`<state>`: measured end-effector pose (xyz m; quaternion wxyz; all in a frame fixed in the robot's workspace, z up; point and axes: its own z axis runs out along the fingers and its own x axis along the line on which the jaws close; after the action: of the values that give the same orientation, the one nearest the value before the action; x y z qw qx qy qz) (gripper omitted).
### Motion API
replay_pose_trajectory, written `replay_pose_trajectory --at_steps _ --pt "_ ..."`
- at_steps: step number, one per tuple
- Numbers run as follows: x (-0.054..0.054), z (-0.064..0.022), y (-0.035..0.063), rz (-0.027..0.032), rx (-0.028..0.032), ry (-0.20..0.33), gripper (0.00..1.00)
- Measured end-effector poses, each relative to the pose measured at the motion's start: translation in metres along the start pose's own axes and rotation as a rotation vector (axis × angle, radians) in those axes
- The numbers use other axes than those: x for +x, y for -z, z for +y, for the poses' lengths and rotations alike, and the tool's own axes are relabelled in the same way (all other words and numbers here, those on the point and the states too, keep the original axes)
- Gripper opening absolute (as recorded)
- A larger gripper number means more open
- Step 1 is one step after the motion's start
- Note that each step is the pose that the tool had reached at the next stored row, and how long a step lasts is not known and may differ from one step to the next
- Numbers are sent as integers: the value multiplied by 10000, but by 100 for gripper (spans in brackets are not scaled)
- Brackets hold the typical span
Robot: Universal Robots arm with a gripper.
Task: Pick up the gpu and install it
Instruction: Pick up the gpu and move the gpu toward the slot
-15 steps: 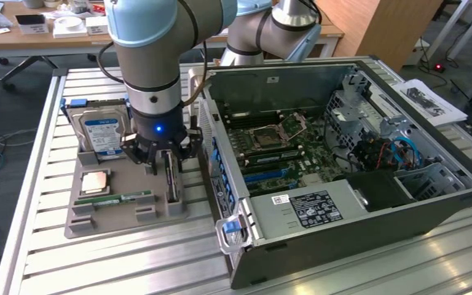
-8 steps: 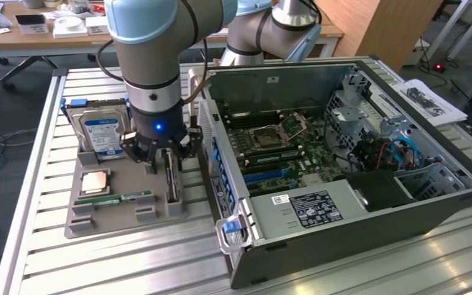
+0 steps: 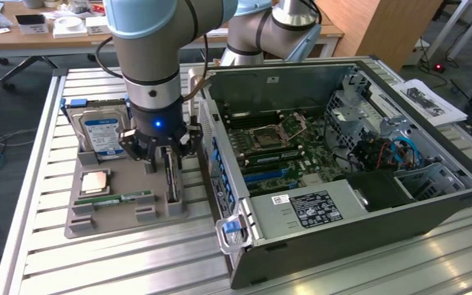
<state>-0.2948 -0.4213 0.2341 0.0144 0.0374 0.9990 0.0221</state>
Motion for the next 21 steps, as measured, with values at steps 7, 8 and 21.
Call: replay_pose_trajectory --at_steps 7,8,21 --pt "-10 1 -2 -2 -3 0 53" --pt "-15 1 -2 -2 -3 0 53" --pt "-14 -24 0 -1 -3 0 52"
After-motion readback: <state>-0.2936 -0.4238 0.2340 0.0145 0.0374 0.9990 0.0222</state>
